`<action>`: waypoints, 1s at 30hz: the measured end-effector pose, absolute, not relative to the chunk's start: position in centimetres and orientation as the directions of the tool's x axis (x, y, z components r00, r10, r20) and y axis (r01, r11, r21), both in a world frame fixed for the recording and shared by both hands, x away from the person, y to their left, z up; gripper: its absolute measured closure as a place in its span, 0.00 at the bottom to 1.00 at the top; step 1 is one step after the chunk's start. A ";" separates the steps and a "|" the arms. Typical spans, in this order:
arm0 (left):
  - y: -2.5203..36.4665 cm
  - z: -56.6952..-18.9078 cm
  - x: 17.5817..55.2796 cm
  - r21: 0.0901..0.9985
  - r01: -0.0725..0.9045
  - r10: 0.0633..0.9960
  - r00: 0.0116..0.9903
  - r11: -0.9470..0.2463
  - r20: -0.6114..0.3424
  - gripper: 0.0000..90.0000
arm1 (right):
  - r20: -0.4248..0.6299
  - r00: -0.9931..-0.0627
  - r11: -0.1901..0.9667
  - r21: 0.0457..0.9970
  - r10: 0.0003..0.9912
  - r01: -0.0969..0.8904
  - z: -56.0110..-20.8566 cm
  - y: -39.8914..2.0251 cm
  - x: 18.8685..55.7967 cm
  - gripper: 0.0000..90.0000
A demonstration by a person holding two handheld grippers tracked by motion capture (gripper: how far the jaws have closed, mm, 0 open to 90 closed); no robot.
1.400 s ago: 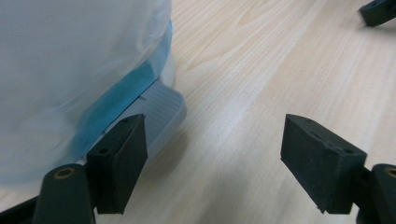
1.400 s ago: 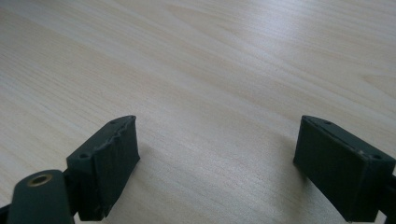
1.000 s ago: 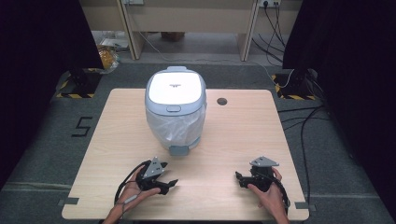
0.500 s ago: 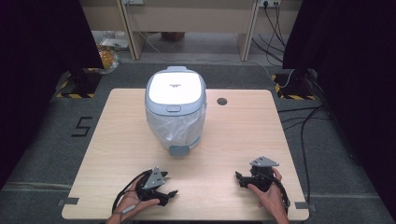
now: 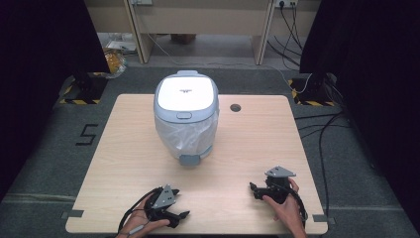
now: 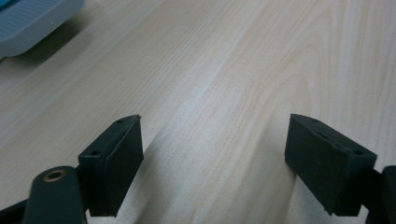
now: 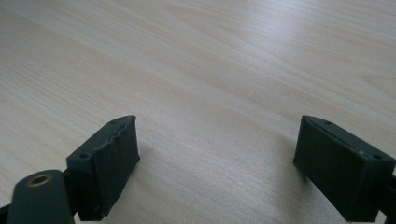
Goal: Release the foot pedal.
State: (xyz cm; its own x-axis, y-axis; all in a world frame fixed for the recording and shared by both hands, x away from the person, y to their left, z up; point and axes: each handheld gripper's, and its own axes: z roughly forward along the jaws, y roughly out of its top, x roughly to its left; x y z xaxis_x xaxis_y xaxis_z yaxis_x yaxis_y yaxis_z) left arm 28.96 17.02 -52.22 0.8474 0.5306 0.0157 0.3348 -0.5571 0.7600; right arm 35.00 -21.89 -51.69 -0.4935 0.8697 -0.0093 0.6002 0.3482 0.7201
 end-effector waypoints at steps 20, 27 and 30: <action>17.0 -52.3 29.2 0.755 0.371 0.537 0.843 -0.540 -0.031 0.19 | -0.008 -0.494 0.348 0.720 0.870 0.601 -51.7 -21.9 35.0 0.15; 17.0 -52.3 29.2 0.755 0.371 0.536 0.844 -0.541 -0.030 0.19 | -0.009 -0.494 0.348 0.720 0.870 0.600 -51.7 -21.9 35.0 0.15; 17.0 -52.3 29.2 0.755 0.371 0.536 0.843 -0.541 -0.031 0.19 | -0.008 -0.494 0.348 0.720 0.870 0.601 -51.7 -21.9 35.0 0.15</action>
State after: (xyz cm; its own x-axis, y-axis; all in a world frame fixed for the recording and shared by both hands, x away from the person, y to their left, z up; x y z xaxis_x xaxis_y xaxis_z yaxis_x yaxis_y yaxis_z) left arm 29.20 17.03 -52.33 0.8435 0.5363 -0.0310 0.3715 -0.5407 0.7548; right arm 34.99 -21.89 -51.69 -0.4937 0.8696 -0.0082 0.6006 0.3478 0.7199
